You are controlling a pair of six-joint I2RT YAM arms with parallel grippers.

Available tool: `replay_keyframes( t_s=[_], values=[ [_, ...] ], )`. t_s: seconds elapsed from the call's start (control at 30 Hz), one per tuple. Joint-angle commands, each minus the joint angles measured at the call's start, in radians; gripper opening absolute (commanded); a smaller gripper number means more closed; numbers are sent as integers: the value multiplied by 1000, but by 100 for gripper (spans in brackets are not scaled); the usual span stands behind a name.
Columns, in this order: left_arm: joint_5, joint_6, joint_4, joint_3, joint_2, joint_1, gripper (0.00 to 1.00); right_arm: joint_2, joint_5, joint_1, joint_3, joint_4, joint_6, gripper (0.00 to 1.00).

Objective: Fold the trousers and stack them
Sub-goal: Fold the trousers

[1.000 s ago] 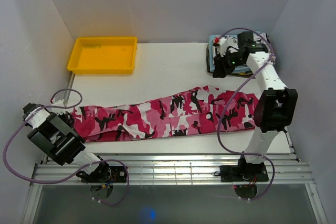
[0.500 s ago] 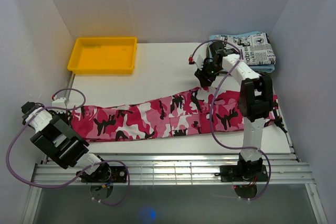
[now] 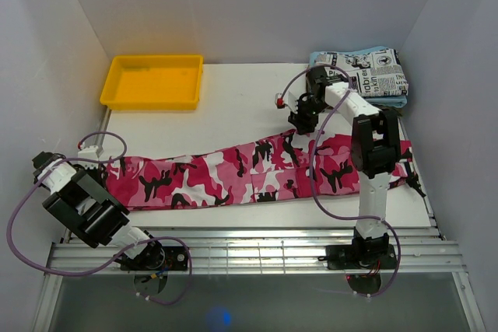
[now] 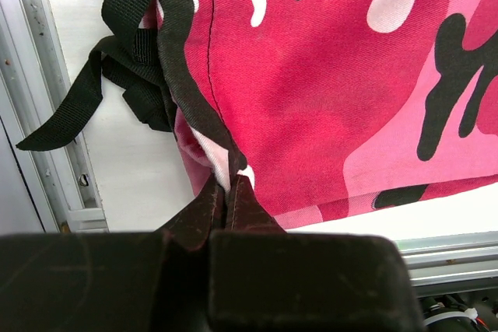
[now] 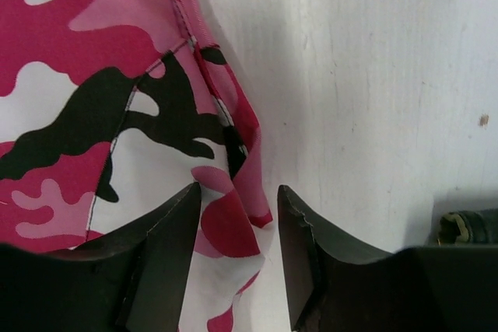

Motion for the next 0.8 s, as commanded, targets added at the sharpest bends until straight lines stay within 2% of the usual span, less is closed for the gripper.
replay_keyframes(
  t_s=[0.0,0.2,0.53,0.63,0.67,0.77],
  values=[
    [25,3,-8,18,-11,3,0,-36,-39,15,11,-72,-147,50],
    [29,0,-12,11,-14,3,0,-79,-75,32,-12,-82,-202,52],
    [31,1,-23,11,-20,3,0,25,56,53,46,-146,-256,48],
    [40,12,-29,6,-36,3,0,13,85,53,26,-135,-264,21],
    [40,18,-29,4,-42,3,0,5,88,52,26,-134,-261,8],
    [43,24,-38,3,-66,5,0,-22,82,49,31,-132,-251,8]
  ],
)
